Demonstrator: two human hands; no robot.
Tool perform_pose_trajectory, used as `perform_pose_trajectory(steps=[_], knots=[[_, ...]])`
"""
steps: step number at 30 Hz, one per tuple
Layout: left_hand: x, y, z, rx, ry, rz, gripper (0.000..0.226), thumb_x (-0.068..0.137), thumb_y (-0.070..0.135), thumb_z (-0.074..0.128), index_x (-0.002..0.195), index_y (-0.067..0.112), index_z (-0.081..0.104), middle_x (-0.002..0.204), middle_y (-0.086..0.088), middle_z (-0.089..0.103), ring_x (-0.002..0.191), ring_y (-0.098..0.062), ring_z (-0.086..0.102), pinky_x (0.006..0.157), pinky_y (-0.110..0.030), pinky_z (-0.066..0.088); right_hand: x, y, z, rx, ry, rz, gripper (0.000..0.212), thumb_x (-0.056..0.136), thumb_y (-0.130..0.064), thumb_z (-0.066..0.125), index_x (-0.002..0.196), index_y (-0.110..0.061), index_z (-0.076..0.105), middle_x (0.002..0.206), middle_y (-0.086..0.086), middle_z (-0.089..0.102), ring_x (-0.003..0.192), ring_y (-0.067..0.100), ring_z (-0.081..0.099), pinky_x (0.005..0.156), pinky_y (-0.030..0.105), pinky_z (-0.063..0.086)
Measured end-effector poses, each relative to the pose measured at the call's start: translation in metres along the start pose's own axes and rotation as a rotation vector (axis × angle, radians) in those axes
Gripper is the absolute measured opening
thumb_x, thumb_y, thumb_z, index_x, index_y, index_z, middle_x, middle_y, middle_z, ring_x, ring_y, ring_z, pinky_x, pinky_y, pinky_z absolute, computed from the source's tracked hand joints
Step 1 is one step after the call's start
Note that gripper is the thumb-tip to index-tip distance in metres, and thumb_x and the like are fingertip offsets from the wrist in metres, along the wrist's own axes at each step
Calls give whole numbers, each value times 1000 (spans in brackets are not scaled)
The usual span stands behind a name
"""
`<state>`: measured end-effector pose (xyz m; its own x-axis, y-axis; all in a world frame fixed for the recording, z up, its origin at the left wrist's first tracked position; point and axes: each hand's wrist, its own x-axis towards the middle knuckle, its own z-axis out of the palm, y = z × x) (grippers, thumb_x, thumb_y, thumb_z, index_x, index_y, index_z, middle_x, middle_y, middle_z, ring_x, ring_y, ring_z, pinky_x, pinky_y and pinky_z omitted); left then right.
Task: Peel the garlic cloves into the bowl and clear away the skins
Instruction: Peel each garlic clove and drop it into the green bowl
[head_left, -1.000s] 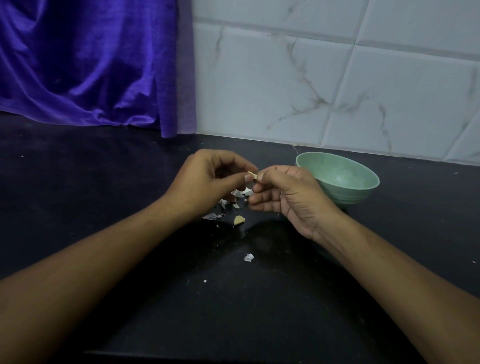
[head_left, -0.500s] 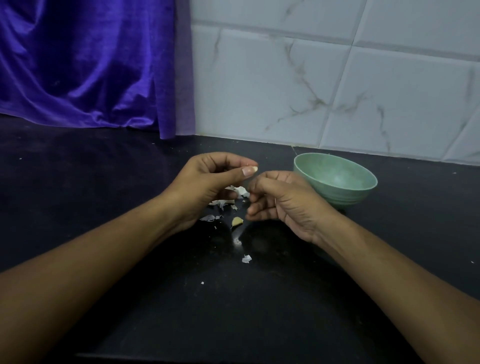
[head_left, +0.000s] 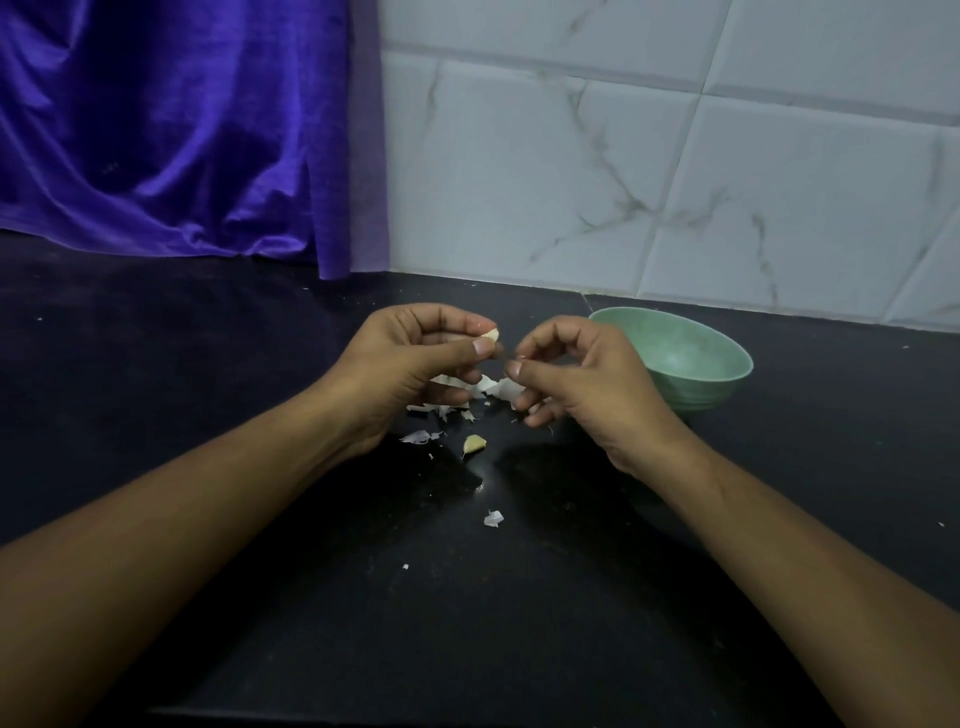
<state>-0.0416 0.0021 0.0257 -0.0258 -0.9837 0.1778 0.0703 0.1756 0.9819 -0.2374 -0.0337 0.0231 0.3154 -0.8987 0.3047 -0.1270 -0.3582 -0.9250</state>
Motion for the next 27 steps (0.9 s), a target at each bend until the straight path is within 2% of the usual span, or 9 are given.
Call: perform_pose_trajectory(steps=[3,6,11,14,17,23,27], knots=[[1,-2,0,41,14,20,32,71,22,84,100,11,76,95,-15,76,74,-14,69,63,-27,61,0,-2,1,66,5,-29,6,94,-3,73,98,0,70,80,9,70,61,22,70,58,39,62],[2,-6,-1,127,14,59,23,81,16,83,102,8,75,90,-13,74,78,-16,70,70,-34,63,-2,-6,2,117,-29,-44,11,94,-10,74,99,-1,72,86,10,77,67,26,73,68,44,63],[0,-7,-1,229,21,116,17,85,11,82,100,7,76,88,-7,76,76,-15,69,75,-41,63,-3,-4,3,111,-51,-27,8,94,-7,73,96,0,73,90,10,80,73,28,74,69,38,63],[0,-6,-2,297,36,169,14,84,13,84,97,11,77,87,-11,78,76,-20,68,75,-44,61,-2,-3,3,116,-61,-25,7,94,-4,71,97,2,73,88,11,80,75,28,75,68,34,63],[1,-6,-3,352,51,201,15,82,18,86,94,14,79,85,-11,78,74,-22,68,72,-40,60,-1,-3,3,108,-58,-30,7,94,-3,72,97,3,73,84,11,79,74,24,76,68,31,63],[0,-7,-2,368,61,207,15,80,14,88,91,10,79,79,-6,78,66,-11,68,65,-29,57,-1,-2,2,18,-50,-62,6,93,-4,74,96,1,75,84,12,79,78,27,77,74,41,64],[-1,-7,-1,358,58,216,14,79,13,88,89,10,79,76,-5,77,64,-8,68,60,-22,56,-1,-3,5,26,-26,-60,6,92,-2,74,95,3,74,81,11,79,77,29,78,73,39,64]])
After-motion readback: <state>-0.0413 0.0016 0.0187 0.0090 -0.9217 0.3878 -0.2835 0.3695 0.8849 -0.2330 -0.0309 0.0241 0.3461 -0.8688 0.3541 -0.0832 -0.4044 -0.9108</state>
